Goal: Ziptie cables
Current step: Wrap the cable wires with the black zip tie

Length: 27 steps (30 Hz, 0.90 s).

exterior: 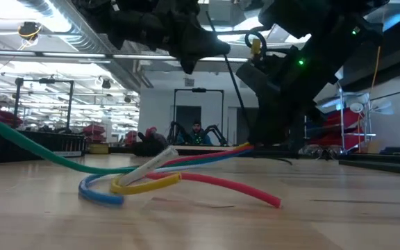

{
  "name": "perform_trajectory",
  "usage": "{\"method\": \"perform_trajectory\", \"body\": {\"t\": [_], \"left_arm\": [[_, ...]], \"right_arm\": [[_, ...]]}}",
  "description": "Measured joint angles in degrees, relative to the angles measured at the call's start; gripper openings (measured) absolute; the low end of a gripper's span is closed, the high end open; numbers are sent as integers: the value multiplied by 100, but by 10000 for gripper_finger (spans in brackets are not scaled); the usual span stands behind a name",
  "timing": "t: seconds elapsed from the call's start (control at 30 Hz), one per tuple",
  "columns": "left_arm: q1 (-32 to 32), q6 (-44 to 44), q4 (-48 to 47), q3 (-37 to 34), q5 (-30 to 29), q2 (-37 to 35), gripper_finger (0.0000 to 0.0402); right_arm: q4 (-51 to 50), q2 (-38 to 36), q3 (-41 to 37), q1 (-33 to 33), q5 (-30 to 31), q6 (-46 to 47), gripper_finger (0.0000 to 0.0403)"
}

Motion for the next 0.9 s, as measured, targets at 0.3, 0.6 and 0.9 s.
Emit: {"method": "perform_trajectory", "body": {"t": [0.3,0.6,0.9], "left_arm": [[49,304,-528,-9,-66,-449,0],[125,340,-1182,68,-156,-411,51],[123,178,-3204,353,-237,-910,144]], "right_arm": [[149,168,-125,-4,-265,48,1],[-248,122,-38,-6,-647,-6,59],[-2556,-1216,784,1,-1133,-1515,145]]}}
